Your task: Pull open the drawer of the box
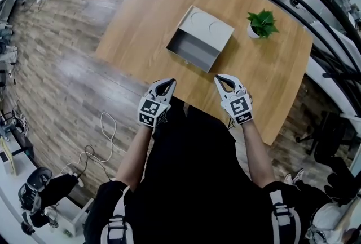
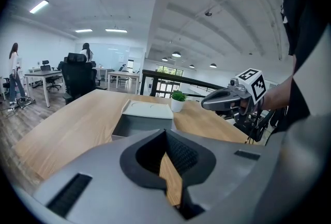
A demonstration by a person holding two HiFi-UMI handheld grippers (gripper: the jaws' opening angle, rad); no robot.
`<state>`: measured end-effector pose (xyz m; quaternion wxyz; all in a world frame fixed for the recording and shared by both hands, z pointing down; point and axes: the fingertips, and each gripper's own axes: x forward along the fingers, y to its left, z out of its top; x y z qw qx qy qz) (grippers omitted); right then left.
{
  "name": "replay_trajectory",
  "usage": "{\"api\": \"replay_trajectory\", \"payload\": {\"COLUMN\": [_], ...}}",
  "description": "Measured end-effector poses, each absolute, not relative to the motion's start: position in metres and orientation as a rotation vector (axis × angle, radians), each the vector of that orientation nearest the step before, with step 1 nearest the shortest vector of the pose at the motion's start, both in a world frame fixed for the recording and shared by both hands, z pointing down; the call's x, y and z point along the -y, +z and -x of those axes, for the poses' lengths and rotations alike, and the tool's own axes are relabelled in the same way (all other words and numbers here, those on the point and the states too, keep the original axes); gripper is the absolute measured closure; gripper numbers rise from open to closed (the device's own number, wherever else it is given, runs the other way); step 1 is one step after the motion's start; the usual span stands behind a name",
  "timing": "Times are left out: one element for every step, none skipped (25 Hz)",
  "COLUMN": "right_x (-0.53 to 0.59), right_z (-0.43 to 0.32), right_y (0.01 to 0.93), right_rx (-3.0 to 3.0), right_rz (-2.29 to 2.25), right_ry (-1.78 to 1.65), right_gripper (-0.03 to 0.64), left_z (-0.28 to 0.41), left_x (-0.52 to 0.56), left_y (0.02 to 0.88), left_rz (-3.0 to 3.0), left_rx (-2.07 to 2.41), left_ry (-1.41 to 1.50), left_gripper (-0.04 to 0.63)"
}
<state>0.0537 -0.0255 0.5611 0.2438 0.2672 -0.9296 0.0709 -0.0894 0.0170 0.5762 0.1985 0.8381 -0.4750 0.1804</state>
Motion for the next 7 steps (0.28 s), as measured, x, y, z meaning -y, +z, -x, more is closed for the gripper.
{"api": "replay_trajectory", "payload": {"right_x": [0.0255,0.0250,0.0240,0.0227,0.0214,0.0201,0.0189], "right_z": [-0.0540,-0.0539,-0.0533,-0.0522,-0.0509,-0.0494,-0.0480], "right_y": [0.5609,0.5605,0.5602,0.5601,0.5601,0.5603,0.5604], "right_rx": [2.537,2.536,2.535,2.534,2.532,2.531,2.530], "right_rz": [-0.732,-0.733,-0.734,-0.734,-0.733,-0.731,-0.729], "right_ry": [0.196,0.200,0.204,0.209,0.213,0.215,0.217], "right_gripper": [0.594,0.594,0.594,0.594,0.594,0.594,0.594], "left_z": [0.0896,0.0899,0.0905,0.0912,0.0922,0.0932,0.0942], "left_x": [-0.0166,-0.0166,-0.0170,-0.0177,-0.0184,-0.0191,-0.0197], "left_y": [0.5758,0.5752,0.5747,0.5746,0.5746,0.5745,0.5745], "left_rz": [-2.346,-2.346,-2.344,-2.342,-2.339,-2.337,-2.334], "left_rx": [1.328,1.326,1.325,1.324,1.323,1.322,1.322], "left_ry": [0.505,0.504,0.503,0.501,0.499,0.498,0.496], "left_gripper": [0.572,0.574,0.574,0.573,0.573,0.573,0.572]}}
